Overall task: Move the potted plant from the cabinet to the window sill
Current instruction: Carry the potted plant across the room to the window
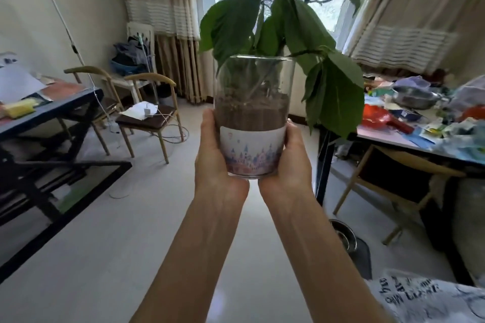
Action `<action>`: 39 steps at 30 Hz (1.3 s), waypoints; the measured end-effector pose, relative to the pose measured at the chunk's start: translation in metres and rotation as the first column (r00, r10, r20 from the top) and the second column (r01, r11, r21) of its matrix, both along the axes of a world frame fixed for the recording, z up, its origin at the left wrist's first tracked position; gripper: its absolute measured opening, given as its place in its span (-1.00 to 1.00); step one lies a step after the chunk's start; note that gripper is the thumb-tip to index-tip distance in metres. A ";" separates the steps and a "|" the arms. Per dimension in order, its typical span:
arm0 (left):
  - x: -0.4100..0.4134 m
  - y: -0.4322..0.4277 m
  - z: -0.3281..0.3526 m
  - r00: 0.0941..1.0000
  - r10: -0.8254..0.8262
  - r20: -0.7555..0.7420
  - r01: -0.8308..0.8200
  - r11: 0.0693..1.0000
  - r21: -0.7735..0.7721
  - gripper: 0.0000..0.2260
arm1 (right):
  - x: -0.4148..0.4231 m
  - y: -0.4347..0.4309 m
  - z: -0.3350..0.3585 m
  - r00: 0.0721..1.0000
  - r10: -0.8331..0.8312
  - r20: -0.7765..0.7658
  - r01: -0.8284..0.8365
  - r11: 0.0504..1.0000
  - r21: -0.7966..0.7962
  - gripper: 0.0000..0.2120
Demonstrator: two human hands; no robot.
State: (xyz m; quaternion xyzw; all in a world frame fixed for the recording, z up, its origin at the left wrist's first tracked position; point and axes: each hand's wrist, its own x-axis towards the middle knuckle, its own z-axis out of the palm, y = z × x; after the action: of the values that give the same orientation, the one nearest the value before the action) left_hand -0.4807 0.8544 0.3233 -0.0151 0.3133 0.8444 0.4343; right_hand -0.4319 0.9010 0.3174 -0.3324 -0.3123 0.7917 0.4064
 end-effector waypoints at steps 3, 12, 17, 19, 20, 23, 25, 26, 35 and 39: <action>-0.014 0.010 -0.001 1.000 -0.027 -0.006 0.027 1.000 -0.008 -0.69 | -0.013 0.010 -0.001 1.000 -0.024 -0.015 0.024 1.000 -0.005 -0.63; -0.041 0.056 -0.001 0.997 -0.054 -0.049 0.052 0.998 -0.038 -0.59 | -0.041 0.056 -0.007 0.997 -0.048 -0.062 0.047 0.999 -0.026 -0.65; -0.059 0.096 0.000 0.997 -0.041 -0.071 0.038 0.998 -0.044 -0.56 | -0.059 0.097 -0.008 0.995 -0.035 -0.094 0.032 0.999 -0.031 -0.66; -0.066 0.118 0.002 0.996 -0.026 -0.080 0.022 0.999 -0.048 -0.56 | -0.066 0.120 -0.007 0.995 -0.025 -0.099 0.022 0.999 -0.028 -0.67; -0.069 0.128 0.004 0.996 -0.018 -0.082 0.015 0.999 -0.048 -0.56 | -0.069 0.131 -0.005 0.995 -0.021 -0.100 0.018 0.999 -0.030 -0.67; -0.076 0.163 0.009 0.996 -0.004 -0.089 -0.001 0.999 -0.051 -0.55 | -0.078 0.167 0.000 0.995 -0.013 -0.100 0.010 0.999 -0.037 -0.68; -0.080 0.187 0.012 0.996 0.002 -0.087 -0.006 0.999 -0.052 -0.57 | -0.082 0.192 0.004 0.995 -0.002 -0.100 -0.001 1.000 -0.029 -0.68; -0.081 0.199 0.013 0.996 0.007 -0.084 -0.012 0.998 -0.054 -0.58 | -0.083 0.204 0.005 0.995 -0.001 -0.095 -0.002 1.000 -0.027 -0.68; -0.087 0.285 0.014 0.999 0.008 -0.048 -0.009 1.000 -0.030 -0.55 | -0.091 0.294 0.002 0.994 0.021 -0.108 -0.026 0.999 -0.037 -0.69; -0.097 0.310 0.012 0.999 0.008 -0.033 -0.009 1.000 -0.030 -0.54 | -0.099 0.319 0.000 0.993 0.025 -0.114 -0.030 0.999 -0.041 -0.69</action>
State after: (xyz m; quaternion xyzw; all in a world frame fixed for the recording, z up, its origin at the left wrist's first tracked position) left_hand -0.5772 1.1642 0.3350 -0.0092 0.3330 0.8416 0.4251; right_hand -0.5311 1.2198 0.3174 -0.2909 -0.2764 0.8213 0.4055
